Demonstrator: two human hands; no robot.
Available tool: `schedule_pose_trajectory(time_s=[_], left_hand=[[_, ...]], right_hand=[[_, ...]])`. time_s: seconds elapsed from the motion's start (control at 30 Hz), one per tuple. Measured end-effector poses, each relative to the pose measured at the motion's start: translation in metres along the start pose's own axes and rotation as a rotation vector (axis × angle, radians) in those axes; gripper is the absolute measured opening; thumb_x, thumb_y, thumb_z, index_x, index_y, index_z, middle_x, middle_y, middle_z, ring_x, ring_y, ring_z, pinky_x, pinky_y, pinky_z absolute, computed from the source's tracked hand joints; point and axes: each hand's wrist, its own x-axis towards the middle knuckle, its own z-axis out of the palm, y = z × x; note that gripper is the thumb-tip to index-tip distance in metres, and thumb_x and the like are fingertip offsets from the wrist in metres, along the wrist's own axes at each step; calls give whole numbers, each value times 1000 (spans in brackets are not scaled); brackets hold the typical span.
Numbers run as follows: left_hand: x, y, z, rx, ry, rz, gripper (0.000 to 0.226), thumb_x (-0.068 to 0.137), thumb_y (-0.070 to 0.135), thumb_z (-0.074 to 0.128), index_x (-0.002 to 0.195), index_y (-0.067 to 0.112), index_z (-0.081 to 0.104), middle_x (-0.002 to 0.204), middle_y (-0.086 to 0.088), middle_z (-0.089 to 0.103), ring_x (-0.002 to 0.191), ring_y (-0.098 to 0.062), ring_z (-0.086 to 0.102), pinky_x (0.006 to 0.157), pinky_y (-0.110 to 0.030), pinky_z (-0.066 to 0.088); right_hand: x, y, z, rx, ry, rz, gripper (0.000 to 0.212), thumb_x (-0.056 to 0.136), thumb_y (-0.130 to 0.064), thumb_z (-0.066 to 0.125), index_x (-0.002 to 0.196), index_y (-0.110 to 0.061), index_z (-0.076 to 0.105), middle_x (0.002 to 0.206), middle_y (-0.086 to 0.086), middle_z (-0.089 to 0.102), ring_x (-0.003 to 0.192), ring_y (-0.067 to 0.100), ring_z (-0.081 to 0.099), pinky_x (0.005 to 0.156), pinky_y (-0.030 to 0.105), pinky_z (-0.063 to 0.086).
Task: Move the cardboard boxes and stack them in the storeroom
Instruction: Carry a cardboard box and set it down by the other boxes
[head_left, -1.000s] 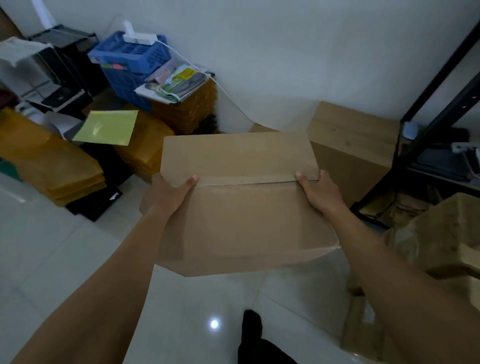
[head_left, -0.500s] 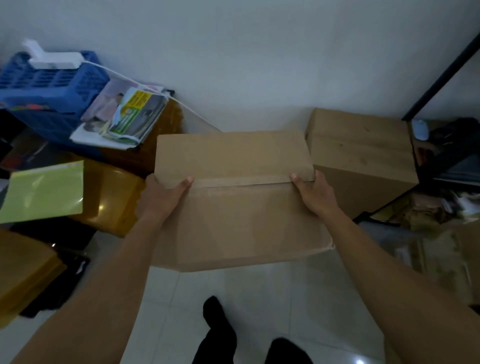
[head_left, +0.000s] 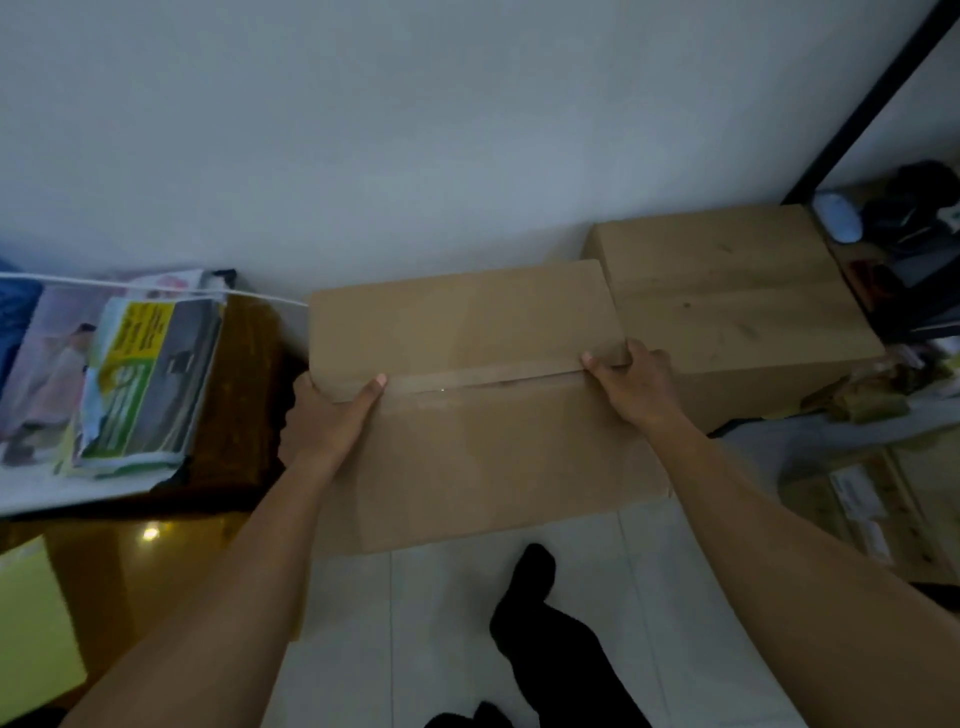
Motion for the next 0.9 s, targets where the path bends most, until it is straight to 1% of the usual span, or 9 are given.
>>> schedule_pose_trajectory(time_s=[0.1,0.27,0.4,0.47,0.5,0.6,0.67,0.8,0.9], left_hand=[[43,15,30,30,-44,-2,104,65,78,65,145,21,31,141,-9,47,126,-37,47,103,-51,40],[102,26,71,21,-76,-18,105,66,76,66,146,20,30,143,-11,46,127,-38,47,103,-52,41],[148,30,108,-12,-112,-18,102,70,71,68,147,16,29,145,-13,44,130,-37,45,105,-48,39],[166,32,124,-34,-108,-8,97,72,66,69,145,15,31,144,-13,46,129,-36,45,104,-44,39],[174,35,131,-41,-100,8,96,73,66,69,145,14,32,144,-12,47,129,-36,46,103,-43,38],[192,47,140,-32,-65,56,98,74,67,67,147,14,30,146,-10,45,131,-34,45,104,-41,37],[198,51,141,-49,-66,74,97,73,66,68,147,14,31,145,-9,46,131,-31,46,104,-39,37],[196,52,138,-80,-50,77,89,75,65,68,143,18,36,140,-8,52,125,-32,51,99,-39,40],[189,52,139,-53,-67,79,89,81,59,66,148,15,28,145,-11,46,129,-34,47,102,-40,38]], right_hand=[[44,1,13,-66,10,67,76,88,-57,55,144,-9,35,140,19,35,130,39,34,109,43,31],[108,-6,34,-148,64,54,73,88,-54,56,140,-6,38,137,20,42,127,38,38,103,41,34],[158,-8,58,-230,112,25,62,91,-45,56,133,-1,43,132,22,49,123,39,43,101,41,34],[176,-11,71,-271,145,20,51,92,-37,52,126,0,44,128,24,51,119,39,46,98,41,34],[184,-12,79,-295,169,16,49,93,-34,49,127,1,43,129,24,50,118,40,46,98,42,34],[195,-17,97,-363,222,14,56,98,-33,38,144,-1,28,144,23,33,130,41,33,107,48,26],[195,-22,99,-407,218,-4,60,99,-36,36,148,-5,23,152,23,22,137,42,23,111,51,19],[194,-26,86,-420,104,-35,66,97,-45,40,150,-12,19,156,24,11,143,41,11,114,52,14],[187,-24,90,-544,118,-113,62,100,-44,35,151,-14,18,159,21,1,145,39,1,115,50,6]])
